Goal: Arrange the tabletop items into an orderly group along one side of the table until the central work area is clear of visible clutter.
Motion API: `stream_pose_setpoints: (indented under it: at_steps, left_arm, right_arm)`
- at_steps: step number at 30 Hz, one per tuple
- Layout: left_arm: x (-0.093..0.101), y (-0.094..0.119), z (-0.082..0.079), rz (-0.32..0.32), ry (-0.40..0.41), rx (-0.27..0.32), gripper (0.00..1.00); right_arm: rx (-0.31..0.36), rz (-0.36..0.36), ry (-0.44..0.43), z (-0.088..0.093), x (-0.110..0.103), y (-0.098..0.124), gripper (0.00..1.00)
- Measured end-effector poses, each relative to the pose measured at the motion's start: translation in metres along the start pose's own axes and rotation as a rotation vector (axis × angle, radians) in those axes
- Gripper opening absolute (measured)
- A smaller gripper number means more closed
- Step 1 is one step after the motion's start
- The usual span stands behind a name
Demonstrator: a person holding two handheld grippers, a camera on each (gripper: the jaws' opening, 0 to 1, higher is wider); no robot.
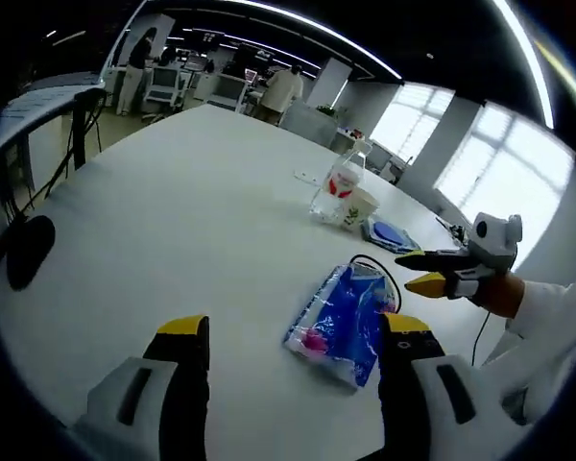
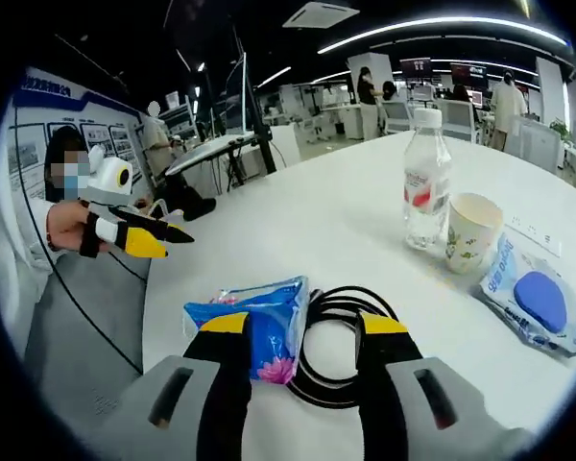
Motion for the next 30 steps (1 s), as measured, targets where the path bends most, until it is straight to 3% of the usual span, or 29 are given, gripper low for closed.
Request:
stream_pose_setpoints:
  at_steps: [9,18,30]
  left_arm:
    - [0.009,-0.001,0.022,0.021,0.012,-0.058,0.72]
    - [0.018,-0.006,0.039,0.045,0.02,-0.107,0.69]
    - [0.022,-0.016,0.05,0.055,0.027,-0.163,0.53]
  right_arm:
    - [-0.039,-0.013,-0.019,0.017,-0.004,-0.009,0.36]
    - [-0.05,-0.017,-0.037,0.023,-0.006,-0.014,0.32]
    - [-0.067,-0.001,-0.08,0.029,-0.001,-0.016,0.22]
Point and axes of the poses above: the point that each gripper's makers call its tool centre point, and the gripper's own axes: y roughly backward along the fingers, x roughly to its right, z roughly out of its underside, the point moved 10 cm from there along y, roughly backward along the fingers, and after that the axes turned 13 degrees about x, right-handed, at the moved point
